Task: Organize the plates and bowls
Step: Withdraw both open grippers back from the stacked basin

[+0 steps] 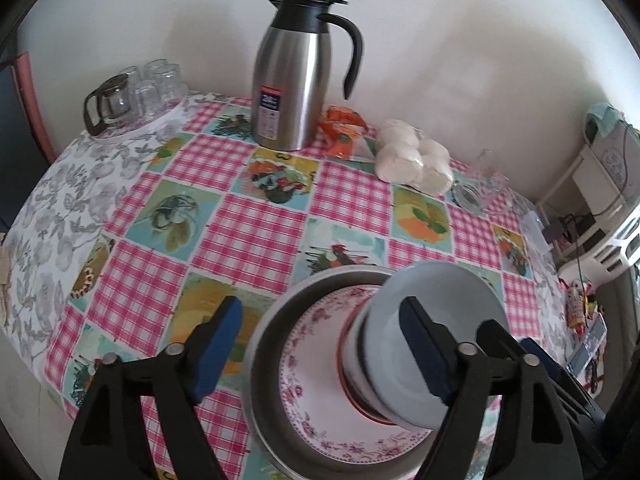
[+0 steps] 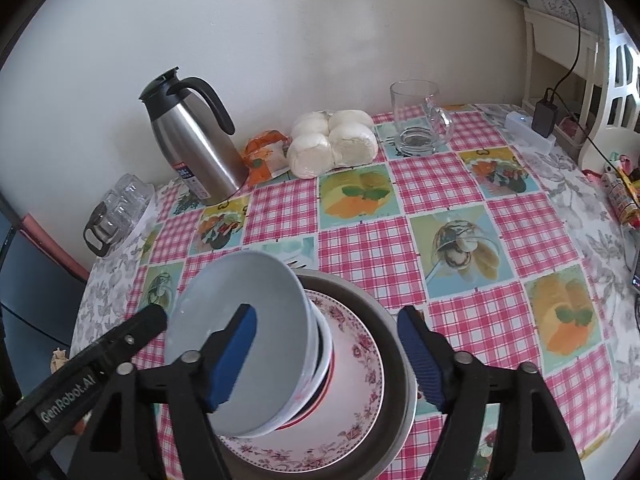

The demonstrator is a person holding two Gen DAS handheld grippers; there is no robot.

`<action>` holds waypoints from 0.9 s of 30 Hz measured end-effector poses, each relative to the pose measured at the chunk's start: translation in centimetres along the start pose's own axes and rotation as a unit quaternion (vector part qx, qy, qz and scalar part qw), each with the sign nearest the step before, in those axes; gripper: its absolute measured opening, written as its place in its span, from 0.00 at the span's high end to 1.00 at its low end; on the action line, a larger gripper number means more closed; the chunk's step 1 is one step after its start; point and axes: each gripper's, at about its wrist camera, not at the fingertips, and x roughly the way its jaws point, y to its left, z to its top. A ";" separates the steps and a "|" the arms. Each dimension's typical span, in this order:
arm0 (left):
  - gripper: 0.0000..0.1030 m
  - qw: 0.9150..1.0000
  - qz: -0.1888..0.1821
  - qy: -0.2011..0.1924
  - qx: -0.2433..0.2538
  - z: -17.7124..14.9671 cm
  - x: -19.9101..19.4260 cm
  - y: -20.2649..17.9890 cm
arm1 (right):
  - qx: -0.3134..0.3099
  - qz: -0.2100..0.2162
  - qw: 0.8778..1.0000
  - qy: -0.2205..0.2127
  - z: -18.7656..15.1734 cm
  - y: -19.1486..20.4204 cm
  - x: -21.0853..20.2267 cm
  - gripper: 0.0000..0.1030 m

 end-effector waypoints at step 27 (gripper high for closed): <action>0.06 0.998 0.062 0.007 -0.012 0.1 1.3 2.1 | -0.006 -0.010 1.000 -0.003 0.0 -0.6 0.3 0.00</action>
